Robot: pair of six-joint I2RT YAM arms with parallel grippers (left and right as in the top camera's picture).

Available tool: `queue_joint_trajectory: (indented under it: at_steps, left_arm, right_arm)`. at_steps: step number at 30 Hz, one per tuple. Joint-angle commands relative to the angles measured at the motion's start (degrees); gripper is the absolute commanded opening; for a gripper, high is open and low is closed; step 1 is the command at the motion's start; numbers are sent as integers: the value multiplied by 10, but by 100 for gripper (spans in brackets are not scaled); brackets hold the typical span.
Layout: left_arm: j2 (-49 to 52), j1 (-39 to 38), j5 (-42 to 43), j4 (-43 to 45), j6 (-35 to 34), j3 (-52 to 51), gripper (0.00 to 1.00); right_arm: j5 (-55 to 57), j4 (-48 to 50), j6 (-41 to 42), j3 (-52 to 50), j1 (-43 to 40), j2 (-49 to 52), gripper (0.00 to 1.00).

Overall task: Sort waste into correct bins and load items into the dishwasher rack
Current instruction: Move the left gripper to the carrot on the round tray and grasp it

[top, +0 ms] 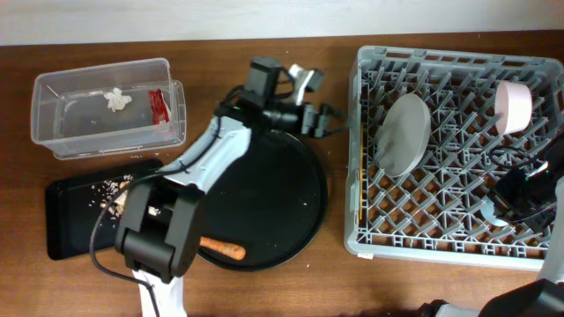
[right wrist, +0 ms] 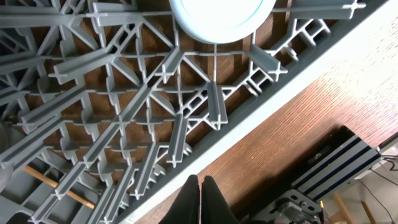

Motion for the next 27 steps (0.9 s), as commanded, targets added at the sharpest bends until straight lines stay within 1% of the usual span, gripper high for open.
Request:
queue_joint_trajectory:
  at_steps: [1, 3, 5, 6, 8, 9, 10, 12, 14, 19, 22, 24, 27]
  left_arm:
    - [-46, 12, -109, -152, 152, -2, 99]
    - [-75, 12, -211, -229, 165, -2, 99]
    - [-114, 12, -323, -330, 164, -2, 99]
    - [-129, 12, -356, -373, 162, -2, 99]
    - [-146, 12, -390, -447, 151, -2, 99]
    - [-151, 12, -414, -490, 125, -2, 99]
    - [-151, 12, -451, -534, 84, -2, 99]
    - [-151, 14, -518, -589, -19, -5, 99]
    - [-152, 16, -553, -613, -97, -7, 99]
    - [-178, 17, -584, -614, -214, -61, 99]
    - [-189, 17, -581, -600, -247, -106, 99]
    - [-192, 17, -578, -590, -284, -139, 99]
    - [-192, 17, -532, -567, -289, -176, 99]
  right_arm:
    - [-3, 0, -3, 0, -1, -7, 4]
    - [-3, 0, -3, 0, -1, -7, 4]
    - [-3, 0, -3, 0, -1, -7, 4]
    - [-3, 1, -3, 0, -1, -7, 4]
    - [-3, 2, -3, 0, -1, -7, 4]
    - [-3, 2, -3, 0, -1, -7, 4]
    - [-3, 2, -3, 0, -1, -7, 4]
    - [-3, 2, -3, 0, -1, -7, 4]
    - [-3, 2, -3, 0, -1, -7, 4]
    - [-3, 2, -3, 0, -1, -7, 4]
    - [-3, 2, -3, 0, -1, -7, 5]
    - [-3, 2, -3, 0, -1, -7, 4]
    - [-3, 2, -3, 0, -1, -7, 4]
